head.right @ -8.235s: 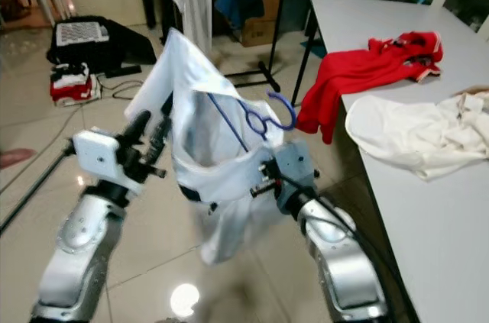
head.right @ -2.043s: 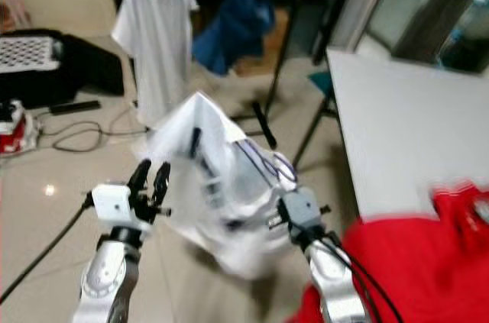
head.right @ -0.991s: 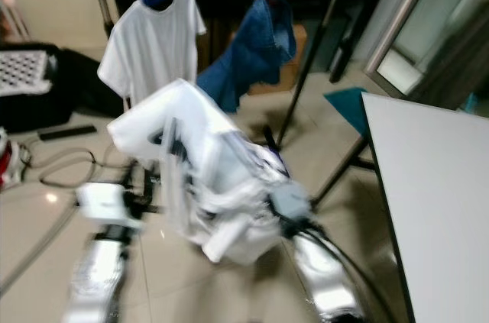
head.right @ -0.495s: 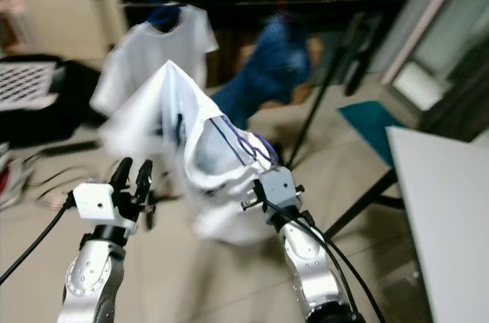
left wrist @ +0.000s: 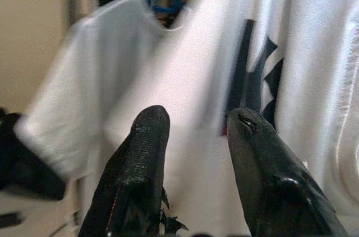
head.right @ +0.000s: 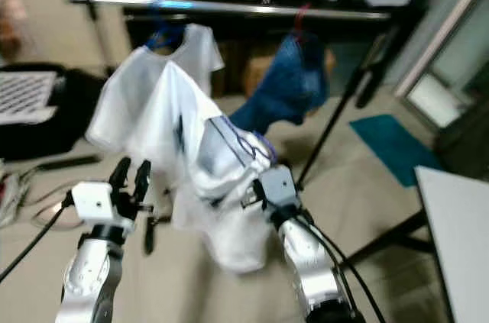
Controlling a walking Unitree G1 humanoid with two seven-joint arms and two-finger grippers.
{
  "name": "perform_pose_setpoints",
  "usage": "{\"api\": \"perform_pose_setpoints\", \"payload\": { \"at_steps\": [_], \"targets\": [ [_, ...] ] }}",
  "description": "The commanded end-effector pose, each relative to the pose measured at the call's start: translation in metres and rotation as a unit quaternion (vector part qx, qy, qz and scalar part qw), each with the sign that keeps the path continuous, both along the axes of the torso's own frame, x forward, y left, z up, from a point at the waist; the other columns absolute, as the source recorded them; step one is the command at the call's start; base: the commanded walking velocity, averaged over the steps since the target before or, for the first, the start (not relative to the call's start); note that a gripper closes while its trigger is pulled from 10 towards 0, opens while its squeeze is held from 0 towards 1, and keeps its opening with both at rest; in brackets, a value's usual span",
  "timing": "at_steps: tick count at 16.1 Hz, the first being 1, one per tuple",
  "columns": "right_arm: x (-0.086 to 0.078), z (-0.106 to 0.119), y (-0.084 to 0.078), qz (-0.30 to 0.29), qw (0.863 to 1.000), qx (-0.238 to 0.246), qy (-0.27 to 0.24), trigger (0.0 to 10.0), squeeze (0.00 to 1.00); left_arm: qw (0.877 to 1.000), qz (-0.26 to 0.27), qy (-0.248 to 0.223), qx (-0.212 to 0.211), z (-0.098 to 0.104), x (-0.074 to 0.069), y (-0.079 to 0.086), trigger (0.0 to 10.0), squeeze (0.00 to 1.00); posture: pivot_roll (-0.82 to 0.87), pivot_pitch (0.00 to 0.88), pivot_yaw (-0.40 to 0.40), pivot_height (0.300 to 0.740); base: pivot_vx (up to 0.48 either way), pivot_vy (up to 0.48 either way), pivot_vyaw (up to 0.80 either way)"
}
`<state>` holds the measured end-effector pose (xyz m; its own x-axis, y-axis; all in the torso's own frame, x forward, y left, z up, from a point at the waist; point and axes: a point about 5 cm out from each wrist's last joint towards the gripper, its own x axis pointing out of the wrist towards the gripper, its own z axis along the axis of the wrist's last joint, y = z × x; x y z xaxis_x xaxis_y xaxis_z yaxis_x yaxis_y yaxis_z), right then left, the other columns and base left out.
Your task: Hang hanger
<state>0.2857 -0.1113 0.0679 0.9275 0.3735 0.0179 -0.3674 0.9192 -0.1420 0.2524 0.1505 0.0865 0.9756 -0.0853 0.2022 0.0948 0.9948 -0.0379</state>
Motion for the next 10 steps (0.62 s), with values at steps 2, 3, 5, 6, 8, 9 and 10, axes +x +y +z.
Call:
{"api": "perform_pose_setpoints", "payload": {
  "at_steps": [2,3,5,6,8,9,10],
  "targets": [
    [0.002,0.003,-0.015,-0.022,1.0,-0.002,-0.008,10.0,0.0,1.0,-0.015,-0.001,-0.007,0.001,0.001,-0.01,10.0,0.0,0.18,0.09,-0.082,0.74,0.48,0.0,0.0],
    [0.002,0.003,-0.015,-0.022,1.0,-0.002,-0.009,10.0,0.0,1.0,-0.015,-0.001,-0.007,0.001,0.002,-0.01,10.0,0.0,0.18,0.089,-0.081,0.74,0.48,0.0,0.0],
    [0.005,0.013,-0.012,-0.024,0.999,0.023,-0.015,10.0,0.0,1.0,-0.015,-0.002,-0.007,0.001,0.002,-0.01,10.0,0.0,0.19,0.091,-0.081,0.74,0.48,0.0,0.0],
    [0.006,0.02,-0.008,-0.019,0.999,0.037,-0.023,10.0,0.0,1.0,-0.015,-0.002,-0.007,0.001,0.002,-0.01,10.0,0.0,0.19,0.091,-0.081,0.74,0.48,0.0,0.0],
    [0.01,0.05,0.012,0.026,0.995,0.087,-0.046,10.0,0.0,1.0,-0.016,0.0,-0.006,0.0,0.001,-0.01,10.0,0.0,0.19,0.091,-0.081,0.74,0.48,0.0,0.0],
    [0.009,0.064,0.023,0.055,0.991,0.108,-0.056,10.0,0.0,1.0,-0.016,0.001,-0.007,0.0,0.001,-0.01,10.0,0.0,0.18,0.094,-0.078,0.74,0.39,0.0,0.0],
    [0.009,0.071,0.029,0.073,0.988,0.119,-0.058,10.0,0.0,1.0,-0.017,0.002,-0.008,0.0,0.001,-0.011,10.0,0.0,0.18,0.094,-0.078,0.74,0.39,0.0,0.0]
  ]
}}
